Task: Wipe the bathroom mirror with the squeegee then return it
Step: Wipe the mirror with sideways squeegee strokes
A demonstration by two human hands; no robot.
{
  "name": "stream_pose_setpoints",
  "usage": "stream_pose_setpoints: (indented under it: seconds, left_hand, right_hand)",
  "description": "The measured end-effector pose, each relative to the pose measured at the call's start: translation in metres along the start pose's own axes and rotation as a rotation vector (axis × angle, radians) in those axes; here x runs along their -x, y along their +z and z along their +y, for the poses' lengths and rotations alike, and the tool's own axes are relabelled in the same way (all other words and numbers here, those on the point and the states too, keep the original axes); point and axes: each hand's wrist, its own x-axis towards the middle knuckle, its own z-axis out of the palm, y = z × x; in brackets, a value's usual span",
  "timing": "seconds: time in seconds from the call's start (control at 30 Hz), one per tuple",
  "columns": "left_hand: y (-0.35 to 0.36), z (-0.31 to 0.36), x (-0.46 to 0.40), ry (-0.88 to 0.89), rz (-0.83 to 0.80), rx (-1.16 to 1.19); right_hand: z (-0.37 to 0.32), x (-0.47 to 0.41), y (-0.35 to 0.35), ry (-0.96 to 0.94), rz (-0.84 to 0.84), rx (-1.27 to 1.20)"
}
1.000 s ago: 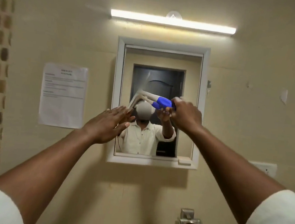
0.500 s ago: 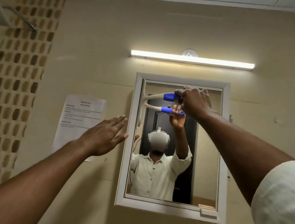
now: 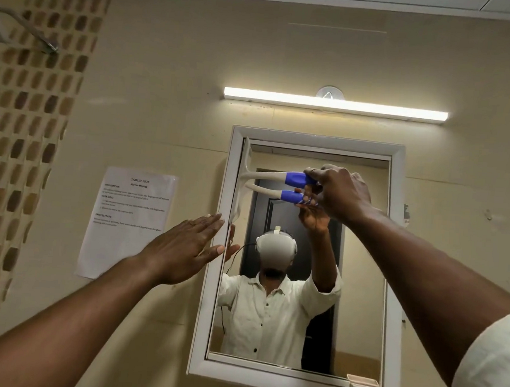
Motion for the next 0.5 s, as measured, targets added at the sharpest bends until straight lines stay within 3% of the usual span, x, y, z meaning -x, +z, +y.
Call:
stream_pose_setpoints:
  seconds: [0.5]
  left_hand:
    - [0.018, -0.006, 0.003, -0.013, -0.001, 0.023]
  right_hand:
    - [0.03, 0.019, -0.008, 0.032, 0.002, -0.051]
